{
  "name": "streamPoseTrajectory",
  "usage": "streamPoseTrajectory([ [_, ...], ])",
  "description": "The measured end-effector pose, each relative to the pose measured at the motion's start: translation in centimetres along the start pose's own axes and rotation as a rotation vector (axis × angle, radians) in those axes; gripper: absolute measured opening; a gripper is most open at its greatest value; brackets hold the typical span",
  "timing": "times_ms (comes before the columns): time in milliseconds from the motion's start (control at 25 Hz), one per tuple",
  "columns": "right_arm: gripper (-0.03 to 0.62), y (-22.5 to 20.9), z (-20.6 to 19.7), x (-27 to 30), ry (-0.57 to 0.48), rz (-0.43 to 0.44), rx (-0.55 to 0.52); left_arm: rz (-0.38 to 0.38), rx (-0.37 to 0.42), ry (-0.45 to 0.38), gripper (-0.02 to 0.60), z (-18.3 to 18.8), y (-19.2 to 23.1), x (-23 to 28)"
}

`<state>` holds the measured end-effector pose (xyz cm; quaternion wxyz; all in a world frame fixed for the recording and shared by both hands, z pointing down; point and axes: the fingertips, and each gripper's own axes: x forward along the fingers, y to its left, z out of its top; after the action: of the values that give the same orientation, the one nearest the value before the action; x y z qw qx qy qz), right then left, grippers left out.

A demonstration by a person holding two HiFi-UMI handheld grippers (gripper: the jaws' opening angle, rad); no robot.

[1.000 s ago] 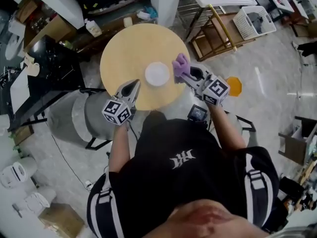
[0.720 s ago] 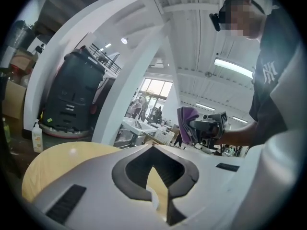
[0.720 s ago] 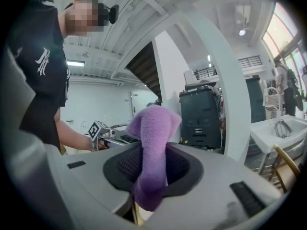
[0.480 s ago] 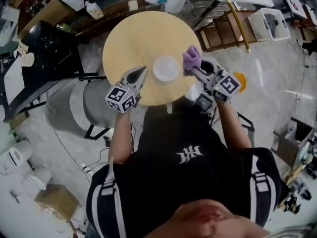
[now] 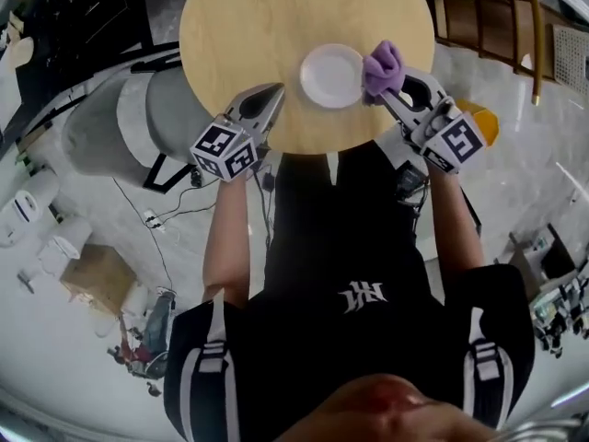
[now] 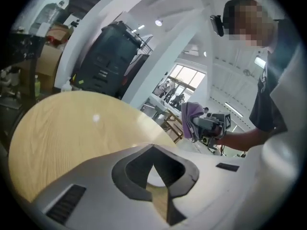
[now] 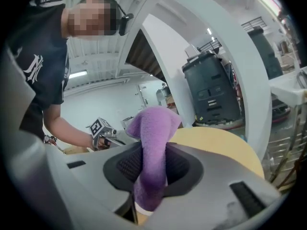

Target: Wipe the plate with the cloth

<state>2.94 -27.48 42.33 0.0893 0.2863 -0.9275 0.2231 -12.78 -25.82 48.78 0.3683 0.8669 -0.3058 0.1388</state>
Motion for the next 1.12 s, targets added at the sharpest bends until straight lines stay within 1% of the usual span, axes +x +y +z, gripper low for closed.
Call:
streamPoseTrajectory([
  [80,0.098,-0.8,-1.4,0.6,-0.004,0.013,0.004,0.016,-0.029,0.043,0.012,-1.5,1.3,1.1],
  [240,0.098,-1.6,-3.6,0.9,-0.009,0.041,0.009,0.034,-0.046,0.129,0.015,-3.5,2.3,3.1],
  [360,0.098,-1.3,-4.8,1.5,-0.012,0.056,0.029,0.039,-0.059,0.191,0.017,-4.8,2.6,3.9],
  [480,0.098,-1.1,-5.9,2.6,0.033,0.051,0.017,0.055,-0.054,0.249,0.017,-5.3,2.7,4.2],
  [560,0.098,-1.1,-6.4,3.4,0.064,0.038,-0.008,0.082,-0.046,0.279,0.017,-5.4,3.1,4.5],
  [640,0.098,-1.0,-7.0,3.8,0.077,0.041,-0.019,0.102,-0.055,0.306,0.022,-5.7,3.4,4.7],
  [680,0.098,-1.0,-7.2,4.0,0.077,0.046,-0.021,0.101,-0.070,0.315,0.081,-5.9,3.4,4.8],
  [720,0.098,-1.0,-7.4,4.1,0.075,0.051,-0.020,0.095,-0.086,0.319,0.115,-6.0,3.3,4.9],
  [760,0.098,-1.0,-7.6,4.3,0.072,0.055,-0.018,0.088,-0.095,0.321,0.115,-6.0,3.2,5.0],
  [880,0.098,-0.8,-8.0,5.2,0.061,0.064,-0.019,0.089,-0.078,0.342,0.115,-6.6,3.1,5.2],
  [1040,0.098,-0.4,-7.9,5.3,0.044,0.061,-0.016,0.113,-0.048,0.401,0.115,-7.5,3.0,5.5],
  [1080,0.098,-0.4,-7.7,5.2,0.043,0.060,-0.015,0.115,-0.042,0.411,0.111,-7.4,2.9,5.6],
  [1120,0.098,-0.4,-7.5,5.2,0.042,0.059,-0.016,0.116,-0.036,0.417,0.091,-7.2,2.8,5.6],
])
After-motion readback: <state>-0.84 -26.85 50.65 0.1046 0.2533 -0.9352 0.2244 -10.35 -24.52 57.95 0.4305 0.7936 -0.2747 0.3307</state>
